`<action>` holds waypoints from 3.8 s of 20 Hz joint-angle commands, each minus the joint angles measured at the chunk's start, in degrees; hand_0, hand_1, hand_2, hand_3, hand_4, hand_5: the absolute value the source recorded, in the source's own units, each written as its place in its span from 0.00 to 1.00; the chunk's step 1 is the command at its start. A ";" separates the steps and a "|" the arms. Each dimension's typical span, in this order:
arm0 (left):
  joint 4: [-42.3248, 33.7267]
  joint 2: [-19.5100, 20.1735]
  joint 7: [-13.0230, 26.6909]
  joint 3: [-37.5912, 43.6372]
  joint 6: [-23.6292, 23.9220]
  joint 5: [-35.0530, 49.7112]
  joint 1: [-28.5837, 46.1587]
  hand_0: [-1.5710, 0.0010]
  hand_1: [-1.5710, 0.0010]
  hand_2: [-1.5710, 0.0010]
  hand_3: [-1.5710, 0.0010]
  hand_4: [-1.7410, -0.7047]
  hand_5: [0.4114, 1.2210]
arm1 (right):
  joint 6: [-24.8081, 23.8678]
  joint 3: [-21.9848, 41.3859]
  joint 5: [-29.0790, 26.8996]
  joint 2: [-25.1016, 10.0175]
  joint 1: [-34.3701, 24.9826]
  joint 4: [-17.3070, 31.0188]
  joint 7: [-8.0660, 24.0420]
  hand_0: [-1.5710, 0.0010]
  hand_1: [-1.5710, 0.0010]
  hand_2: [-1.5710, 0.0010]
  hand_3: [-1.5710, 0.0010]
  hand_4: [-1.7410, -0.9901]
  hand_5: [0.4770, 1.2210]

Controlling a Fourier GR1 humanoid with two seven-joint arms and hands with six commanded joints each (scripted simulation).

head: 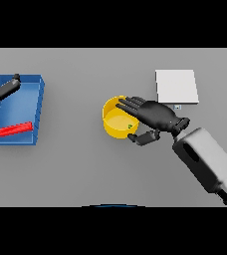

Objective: Pick up the red beaker and tilt it to pour out 1 green nut into yellow bowl. Pick up the yellow bowl and place it on the metallic measuring scale.

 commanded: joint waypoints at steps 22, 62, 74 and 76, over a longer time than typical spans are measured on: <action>0.42 0.53 -0.70 0.23 -1.08 0.21 -0.44 1.00 1.00 1.00 1.00 0.92 0.39 | 7.54 8.85 5.10 4.65 -9.58 15.01 0.45 0.94 0.93 0.91 0.90 0.50 0.46; -5.93 3.62 3.71 0.36 0.87 0.48 1.08 1.00 1.00 1.00 1.00 0.89 0.42 | 10.96 -2.00 -3.70 -12.10 -19.59 15.82 2.96 0.00 0.00 0.00 0.23 0.03 1.00; -5.14 3.93 4.42 0.53 0.71 0.37 1.29 1.00 1.00 1.00 1.00 0.90 0.42 | -0.62 -1.84 -1.17 -9.89 -23.66 39.30 -1.97 0.00 0.00 0.00 0.12 0.02 1.00; -4.83 3.92 5.17 0.11 0.31 0.00 0.96 1.00 1.00 1.00 1.00 0.91 0.41 | -2.19 -1.58 -1.14 -9.18 -24.02 41.94 -2.82 0.00 0.01 0.00 0.09 0.02 1.00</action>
